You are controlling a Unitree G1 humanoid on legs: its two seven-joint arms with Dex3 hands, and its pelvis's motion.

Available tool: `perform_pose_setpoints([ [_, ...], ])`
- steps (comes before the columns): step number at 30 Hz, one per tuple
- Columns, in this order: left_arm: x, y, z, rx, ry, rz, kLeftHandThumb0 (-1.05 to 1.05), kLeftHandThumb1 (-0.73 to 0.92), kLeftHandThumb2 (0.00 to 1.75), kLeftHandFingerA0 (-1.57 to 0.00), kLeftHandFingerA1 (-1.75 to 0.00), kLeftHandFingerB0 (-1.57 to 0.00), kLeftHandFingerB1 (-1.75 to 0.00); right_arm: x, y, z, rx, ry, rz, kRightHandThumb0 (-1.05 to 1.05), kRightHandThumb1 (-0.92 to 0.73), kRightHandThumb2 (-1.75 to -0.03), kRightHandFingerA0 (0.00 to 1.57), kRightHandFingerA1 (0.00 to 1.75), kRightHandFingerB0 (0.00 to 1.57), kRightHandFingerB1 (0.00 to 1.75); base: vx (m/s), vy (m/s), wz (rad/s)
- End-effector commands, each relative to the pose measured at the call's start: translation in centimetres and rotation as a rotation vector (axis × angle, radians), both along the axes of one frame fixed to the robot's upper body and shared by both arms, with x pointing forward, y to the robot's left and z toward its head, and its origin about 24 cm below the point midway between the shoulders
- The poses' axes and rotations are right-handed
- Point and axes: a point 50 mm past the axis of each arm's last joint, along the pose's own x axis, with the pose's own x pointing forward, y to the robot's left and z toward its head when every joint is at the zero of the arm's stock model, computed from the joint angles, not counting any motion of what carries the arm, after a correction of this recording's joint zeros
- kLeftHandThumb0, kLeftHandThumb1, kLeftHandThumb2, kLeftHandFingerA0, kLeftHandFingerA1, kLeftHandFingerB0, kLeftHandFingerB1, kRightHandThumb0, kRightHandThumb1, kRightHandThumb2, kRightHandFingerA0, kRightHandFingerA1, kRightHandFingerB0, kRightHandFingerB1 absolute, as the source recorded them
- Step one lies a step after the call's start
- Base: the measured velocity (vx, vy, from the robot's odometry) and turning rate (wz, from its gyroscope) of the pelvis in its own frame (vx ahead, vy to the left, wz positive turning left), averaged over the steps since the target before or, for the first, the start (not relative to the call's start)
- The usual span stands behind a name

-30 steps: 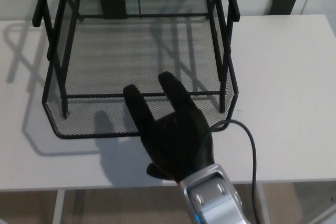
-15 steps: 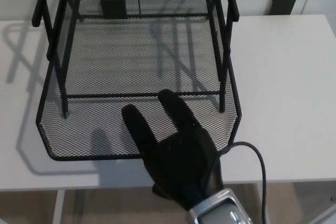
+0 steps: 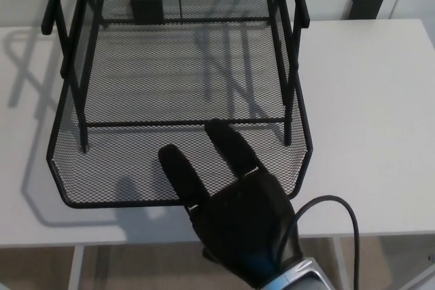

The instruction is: The robot walks towards a file tray kept in the middle of a desk and uses its right hand to grab a tray and pulls it out towards itself

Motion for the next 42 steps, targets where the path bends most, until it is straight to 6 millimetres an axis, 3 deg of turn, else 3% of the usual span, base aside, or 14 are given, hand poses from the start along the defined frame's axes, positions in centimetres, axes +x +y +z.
perform_pose_setpoints([
  [1, 0.0, 0.4, 0.3, 0.014, 0.001, -0.016, -0.51, 0.36, 0.68, -0.61, -0.49, -0.51, -0.45, -2.5, 1.0, 0.0, 0.080, 0.068, 0.053, -0.75, -0.59, -0.58, 0.00, 0.38, 0.11, 0.29, 0.00, 0.000, 0.00],
  [11, 0.0, 0.5, 0.3, 0.000, -0.010, -0.022, -0.48, 0.41, 0.54, -0.68, -0.41, -0.58, -0.38, -1.7, 0.3, -2.0, 0.044, 0.164, 0.002, -0.81, -0.58, -0.59, 0.00, 0.36, 0.12, 0.30, 0.00, 0.000, 0.00],
  [12, 0.1, 0.5, 0.4, 0.002, -0.014, -0.025, -0.54, 0.35, 0.69, -0.62, -0.50, -0.53, -0.46, -1.8, 0.2, -2.1, 0.052, 0.169, 0.006, -0.80, -0.48, -0.88, 0.03, 0.21, 0.10, 0.34, 0.00, 0.000, 0.00],
  [13, 0.1, 0.5, 0.4, 0.002, -0.015, -0.025, -0.53, 0.35, 0.68, -0.62, -0.50, -0.53, -0.46, -1.8, 0.2, -2.1, 0.058, 0.176, 0.009, -0.80, -0.57, -0.58, 0.00, 0.37, 0.11, 0.31, 0.00, 0.000, 0.00],
  [17, 0.0, 0.5, 0.3, -0.003, -0.007, -0.019, -0.55, 0.34, 0.68, -0.64, -0.50, -0.53, -0.46, -2.0, 0.1, -2.4, 0.068, 0.206, 0.007, -0.77, -0.46, -0.88, 0.02, 0.22, 0.10, 0.34, 0.00, 0.000, 0.00],
  [18, -0.1, 0.5, 0.3, 0.001, -0.007, -0.025, -0.55, 0.35, 0.68, -0.64, -0.50, -0.53, -0.46, -2.1, 0.1, -2.5, 0.067, 0.208, 0.007, -0.81, -0.58, -0.58, 0.00, 0.36, 0.09, 0.31, 0.00, 0.000, 0.00],
  [19, -0.3, 0.5, 0.3, 0.001, -0.010, -0.032, -0.53, 0.35, 0.68, -0.64, -0.50, -0.54, -0.46, -2.1, 0.0, -2.6, 0.076, 0.223, 0.004, -0.77, -0.47, -0.88, 0.02, 0.22, 0.10, 0.34, 0.00, 0.000, 0.00],
  [23, -0.3, 0.5, 0.2, 0.002, -0.007, -0.026, -0.54, 0.35, 0.68, -0.63, -0.50, -0.53, -0.46, -2.3, 0.1, -2.5, 0.135, 0.305, 0.011, -0.76, -0.46, -0.86, 0.04, 0.19, 0.11, 0.32, 0.00, 0.000, 0.00],
  [24, -0.2, 0.5, 0.3, -0.001, -0.011, -0.035, -0.55, 0.35, 0.69, -0.64, -0.50, -0.54, -0.46, -2.5, 0.1, -2.4, 0.148, 0.327, 0.015, -0.78, -0.56, -0.58, 0.00, 0.34, 0.11, 0.28, 0.00, 0.000, 0.00],
  [32, 0.0, 0.5, 0.5, 0.000, 0.000, -0.031, -0.51, 0.37, 0.68, -0.63, -0.50, -0.50, -0.45, -3.3, 0.3, -1.7, 0.223, 0.445, 0.063, -0.74, -0.45, -0.86, 0.05, 0.24, 0.06, 0.31, 0.00, 0.000, 0.00],
  [34, 0.0, 0.5, 0.5, 0.003, -0.002, -0.033, -0.51, 0.37, 0.68, -0.65, -0.50, -0.54, -0.46, -3.7, 0.3, -1.4, 0.239, 0.462, 0.078, -0.79, -0.58, -0.57, 0.00, 0.37, 0.11, 0.28, 0.00, 0.000, 0.00],
  [37, 0.0, 0.5, 0.4, 0.008, -0.002, -0.036, -0.52, 0.36, 0.68, -0.64, -0.50, -0.51, -0.46, -4.3, 0.2, -1.0, 0.241, 0.484, 0.101, -0.73, -0.45, -0.87, 0.02, 0.24, 0.10, 0.32, 0.00, 0.000, 0.00],
  [38, 0.0, 0.5, 0.4, 0.010, 0.002, -0.041, -0.53, 0.36, 0.69, -0.64, -0.51, -0.51, -0.46, -4.6, 0.2, -1.0, 0.241, 0.491, 0.109, -0.79, -0.57, -0.58, 0.00, 0.36, 0.11, 0.27, 0.00, 0.000, 0.00],
  [42, 0.1, 0.6, 0.4, 0.020, 0.010, -0.041, -0.56, 0.36, 0.70, -0.64, -0.51, -0.52, -0.46, -5.5, 0.1, -0.6, 0.241, 0.488, 0.145, -0.81, -0.50, -0.88, 0.06, 0.22, 0.05, 0.23, 0.00, 0.000, 0.00],
])
